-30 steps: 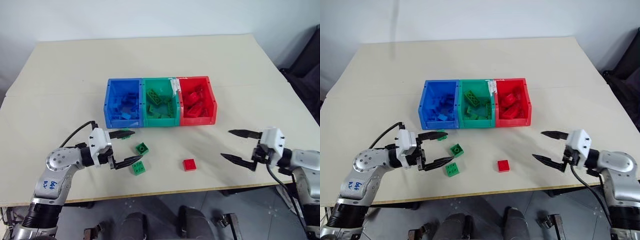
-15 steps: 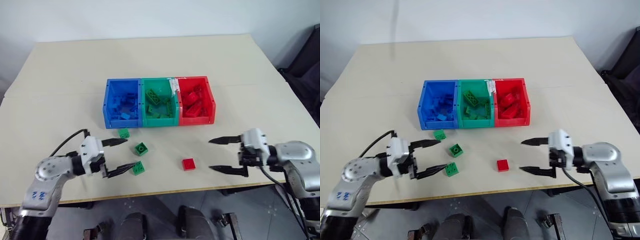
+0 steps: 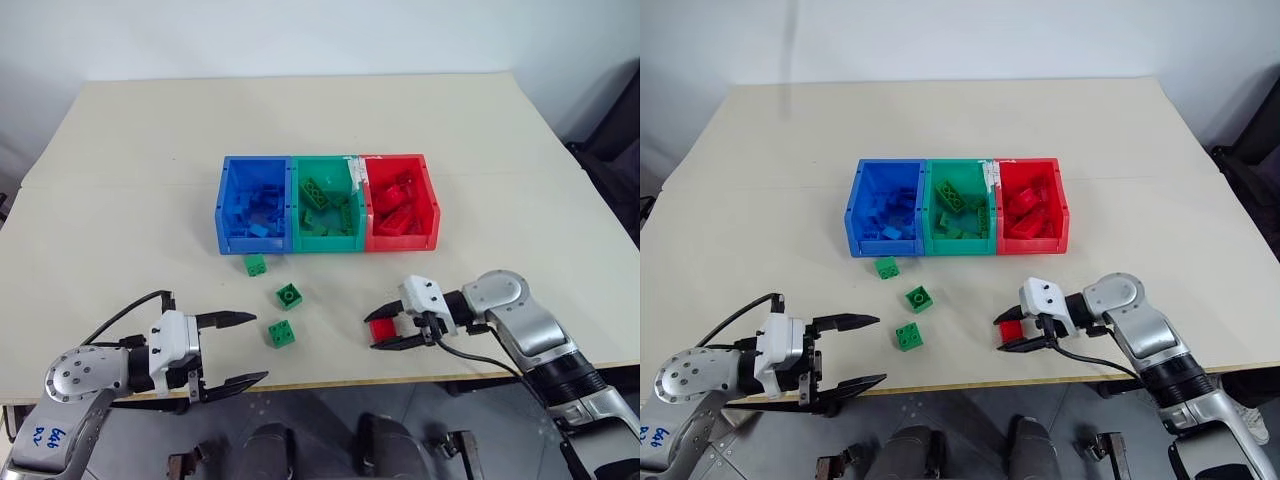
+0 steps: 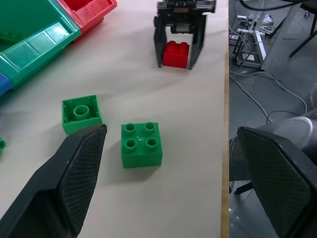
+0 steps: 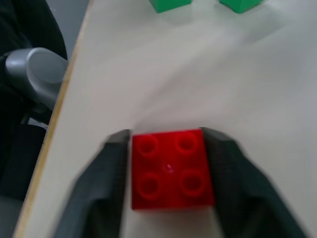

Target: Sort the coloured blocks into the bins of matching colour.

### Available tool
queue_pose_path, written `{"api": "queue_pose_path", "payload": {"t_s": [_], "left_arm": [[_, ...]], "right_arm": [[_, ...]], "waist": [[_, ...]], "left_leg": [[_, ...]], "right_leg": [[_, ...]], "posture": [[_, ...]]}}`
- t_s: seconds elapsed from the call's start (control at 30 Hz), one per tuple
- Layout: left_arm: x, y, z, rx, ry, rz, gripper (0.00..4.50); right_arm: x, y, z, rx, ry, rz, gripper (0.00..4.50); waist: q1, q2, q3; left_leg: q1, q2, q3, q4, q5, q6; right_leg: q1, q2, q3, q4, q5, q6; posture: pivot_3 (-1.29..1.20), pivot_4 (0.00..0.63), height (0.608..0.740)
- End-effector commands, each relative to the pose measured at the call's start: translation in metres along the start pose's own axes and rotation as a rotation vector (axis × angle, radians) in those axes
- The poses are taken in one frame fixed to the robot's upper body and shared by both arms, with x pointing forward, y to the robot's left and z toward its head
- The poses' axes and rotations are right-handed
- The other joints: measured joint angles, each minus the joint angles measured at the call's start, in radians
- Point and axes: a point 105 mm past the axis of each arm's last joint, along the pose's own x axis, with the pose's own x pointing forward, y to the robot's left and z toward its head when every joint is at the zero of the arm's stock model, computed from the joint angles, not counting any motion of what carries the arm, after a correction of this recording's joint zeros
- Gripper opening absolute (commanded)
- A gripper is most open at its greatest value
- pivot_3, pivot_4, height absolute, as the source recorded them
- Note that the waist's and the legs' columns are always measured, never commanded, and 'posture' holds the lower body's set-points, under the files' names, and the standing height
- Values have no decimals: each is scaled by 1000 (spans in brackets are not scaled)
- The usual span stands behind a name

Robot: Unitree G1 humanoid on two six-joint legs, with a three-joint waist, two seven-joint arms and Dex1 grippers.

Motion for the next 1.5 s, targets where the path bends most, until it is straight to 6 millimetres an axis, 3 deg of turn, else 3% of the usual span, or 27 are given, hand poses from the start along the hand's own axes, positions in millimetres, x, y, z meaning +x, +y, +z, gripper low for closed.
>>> {"api": "queue_pose_path", "payload": {"t_s": [0.03,0.13,0.2,0.33,0.47,0.6,0.63,0.7,0.87,0.93,1.03,1.2,1.27,1.37,1.5], "left_arm": [[-1,4,10,36,-30,31,4500],[-3,6,8,38,-28,56,4500],[-4,8,7,50,-26,77,4500],[-11,18,6,61,-26,157,4500],[-19,21,4,88,-28,245,4500],[-22,23,7,91,-57,321,4500],[-24,21,6,78,-56,333,4500],[-26,18,3,61,-44,348,4500],[-39,9,-2,-61,-45,370,4500],[-47,10,-6,-72,-18,390,4500],[-65,15,-16,-80,28,442,4500],[-92,22,-27,-82,84,492,4500],[-100,24,-30,-79,102,508,4500],[-114,25,-42,-73,169,527,4500],[-113,23,-42,-110,168,495,4500]], "right_arm": [[-14,-5,7,-36,-51,-38,1502],[-24,-23,32,-86,-177,-130,1502],[-36,-48,54,-67,-283,-252,1502],[-60,-94,77,-106,-347,-463,1502],[-79,-142,77,-65,-291,-678,1502],[-85,-164,74,-14,-272,-763,1502],[-85,-167,73,3,-273,-780,2221],[-83,-169,72,3,-257,-768,2777],[-88,-158,87,-125,-320,-715,4437],[-85,-144,92,-174,-355,-614,4477],[-72,-101,86,-207,-381,-357,4477],[-56,-41,61,-219,-311,-131,4477],[-55,-29,56,-210,-337,-133,4477],[-61,-29,39,-181,-287,-239,4477],[-70,-18,32,-95,-305,-220,4477]], "waist": [[0,0,0],[-4,0,0],[-16,0,0],[-22,0,0],[-32,1,0],[-41,1,0],[-44,1,0],[-46,1,0],[-47,1,1],[-46,1,1],[-37,1,1],[-36,1,1],[-38,1,1],[-42,1,1],[-40,1,1]], "left_leg": [[0,0,0,0,0,0],[0,0,0,0,0,0],[0,1,1,0,0,0],[1,4,3,1,-1,-1],[0,5,4,1,-1,-1],[0,6,4,0,-1,0],[0,6,5,0,-1,0],[0,7,5,-1,-1,0],[0,8,6,-1,-1,0],[0,8,6,-1,-1,0],[0,8,5,-1,-2,0],[0,7,5,0,-4,2],[0,7,6,0,-4,2],[1,7,8,0,-5,0],[1,8,9,0,-6,0]], "right_leg": [[0,0,0,0,0,0],[0,0,0,0,0,0],[0,0,0,1,0,0],[-1,1,0,2,0,-1],[-2,1,1,3,0,-2],[-3,1,1,2,0,-2],[-3,1,1,2,0,-2],[-3,1,1,2,0,-2],[-4,1,1,2,0,-2],[-4,1,1,2,0,-2],[-3,1,0,1,0,-2],[-2,0,0,1,0,-2],[-3,0,0,1,0,-2],[-3,1,0,1,0,-2],[-4,1,0,1,0,-2]], "posture": [[0,150,740],[0,150,740],[0,150,740],[0,150,740],[0,150,740],[0,150,740],[0,150,740],[0,150,740],[0,150,740],[0,150,740],[0,150,740],[0,150,740],[0,150,740],[0,150,740],[0,150,740]]}}
